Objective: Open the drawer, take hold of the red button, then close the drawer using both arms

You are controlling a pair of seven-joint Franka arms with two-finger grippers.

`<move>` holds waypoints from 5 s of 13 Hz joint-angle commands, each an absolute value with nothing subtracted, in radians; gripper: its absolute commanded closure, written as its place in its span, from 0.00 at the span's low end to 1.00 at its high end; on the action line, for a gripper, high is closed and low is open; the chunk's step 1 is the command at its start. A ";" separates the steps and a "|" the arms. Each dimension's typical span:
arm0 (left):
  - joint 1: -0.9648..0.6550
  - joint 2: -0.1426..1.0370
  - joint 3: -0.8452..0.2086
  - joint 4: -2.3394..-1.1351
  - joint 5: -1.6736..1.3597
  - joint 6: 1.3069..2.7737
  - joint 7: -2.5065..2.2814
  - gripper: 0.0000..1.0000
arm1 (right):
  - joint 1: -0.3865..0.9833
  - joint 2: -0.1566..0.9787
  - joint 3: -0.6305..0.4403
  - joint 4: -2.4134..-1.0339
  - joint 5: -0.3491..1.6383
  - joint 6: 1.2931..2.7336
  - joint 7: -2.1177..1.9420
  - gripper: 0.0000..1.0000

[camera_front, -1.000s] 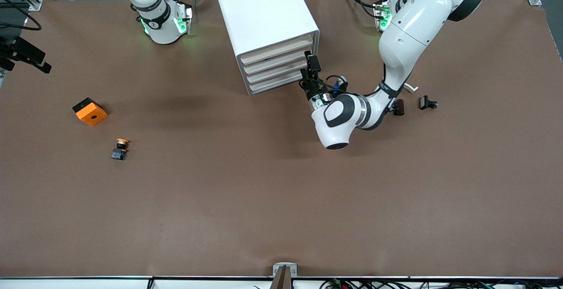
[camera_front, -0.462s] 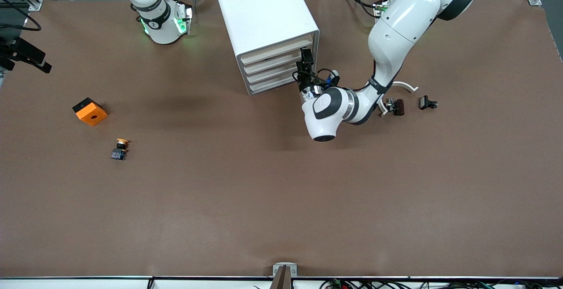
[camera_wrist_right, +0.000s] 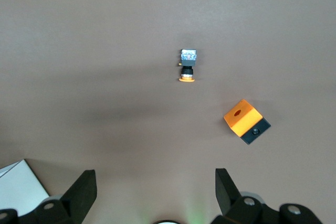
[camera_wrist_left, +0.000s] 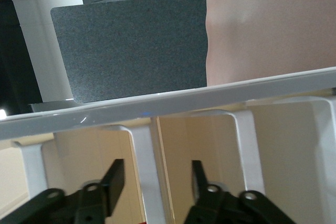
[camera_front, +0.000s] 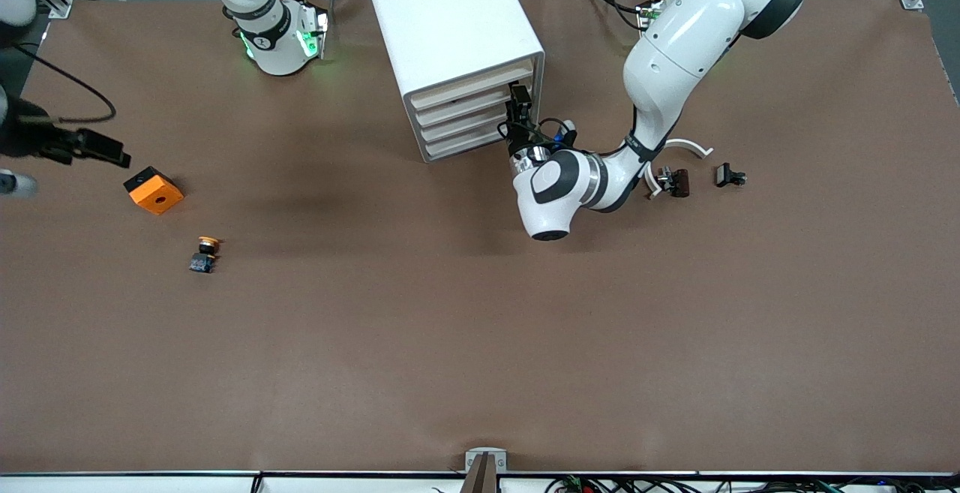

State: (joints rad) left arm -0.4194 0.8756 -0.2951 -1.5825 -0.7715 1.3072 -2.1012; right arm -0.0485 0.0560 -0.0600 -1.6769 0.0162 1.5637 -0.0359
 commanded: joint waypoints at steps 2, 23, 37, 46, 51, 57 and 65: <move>-0.426 0.877 -0.295 -1.583 -0.793 1.313 -2.117 0.87 | -0.034 0.101 -0.060 -1.608 0.002 1.543 -0.049 0.00; -0.321 0.904 -0.117 -1.402 -0.818 1.339 -2.117 0.96 | 0.797 0.287 -0.058 -1.657 0.083 1.954 1.523 0.00; -0.288 0.893 -0.118 -1.376 -0.818 1.358 -2.108 0.00 | 0.953 0.463 -0.061 -1.641 0.020 2.123 1.655 0.00; -0.250 0.851 -0.120 -1.252 -0.798 1.362 -1.984 0.00 | 0.951 0.500 -0.061 -1.638 0.015 2.163 1.651 0.31; -0.249 0.808 -0.117 -1.229 -0.701 1.362 -1.792 0.00 | 0.954 0.509 -0.058 -1.638 0.017 2.174 1.646 0.53; -0.252 0.770 -0.077 -1.227 -0.554 1.388 -1.481 0.00 | 0.893 0.496 -0.055 -1.548 0.044 2.061 1.576 1.00; -0.258 0.681 -0.071 -1.229 -0.341 1.526 -1.044 0.00 | 0.542 0.367 -0.069 -1.517 0.129 1.758 0.855 1.00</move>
